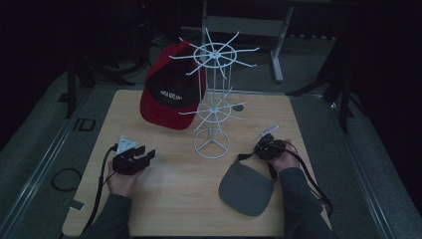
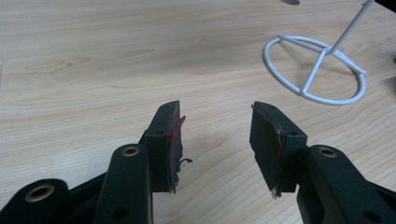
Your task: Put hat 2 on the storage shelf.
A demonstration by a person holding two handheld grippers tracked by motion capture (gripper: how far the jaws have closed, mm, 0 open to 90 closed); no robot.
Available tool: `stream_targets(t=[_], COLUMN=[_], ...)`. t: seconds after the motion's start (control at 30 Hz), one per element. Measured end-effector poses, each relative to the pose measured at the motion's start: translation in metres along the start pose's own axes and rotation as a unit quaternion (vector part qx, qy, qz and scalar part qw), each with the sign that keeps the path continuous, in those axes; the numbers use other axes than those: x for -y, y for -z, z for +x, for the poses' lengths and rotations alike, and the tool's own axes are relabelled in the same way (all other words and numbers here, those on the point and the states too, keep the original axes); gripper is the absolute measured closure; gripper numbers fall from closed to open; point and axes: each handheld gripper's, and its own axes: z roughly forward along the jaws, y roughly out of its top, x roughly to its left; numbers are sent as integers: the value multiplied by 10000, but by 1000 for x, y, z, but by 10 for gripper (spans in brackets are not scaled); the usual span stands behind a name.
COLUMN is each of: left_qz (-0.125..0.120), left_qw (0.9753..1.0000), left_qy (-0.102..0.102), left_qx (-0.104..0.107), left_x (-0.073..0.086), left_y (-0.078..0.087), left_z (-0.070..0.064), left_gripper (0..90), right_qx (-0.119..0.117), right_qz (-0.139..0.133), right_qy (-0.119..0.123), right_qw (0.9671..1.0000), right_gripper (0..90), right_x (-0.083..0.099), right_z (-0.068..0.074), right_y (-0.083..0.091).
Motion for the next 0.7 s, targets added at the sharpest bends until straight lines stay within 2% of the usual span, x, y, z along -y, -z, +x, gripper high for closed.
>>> stream_targets(t=[0.07,0.17,0.4,0.5,0.7], left_qz=[27,34,46,89,123], left_qw=[10000,10000,10000,9999,9998], left_qy=[36,71,12,-78,-117], left_qx=[-5,-3,-4,-32,-57], left_x=[1,2,3,4,5], left_y=[-1,-1,-2,-3,-5], left_z=[2,2,0,-2,-3], left_gripper=[541,543,546,548,547], right_qx=[-73,-59,173,254,401], right_qz=[45,22,-164,-183,-367], right_qy=[-115,-173,-188,-214,-323], right_qw=[9999,9998,9995,9993,9980], right_gripper=[775,864,877,877,877], right_x=[-1,-1,0,0,1], right_z=[-1,-1,4,4,2], right_y=[-1,-2,-1,2,12])
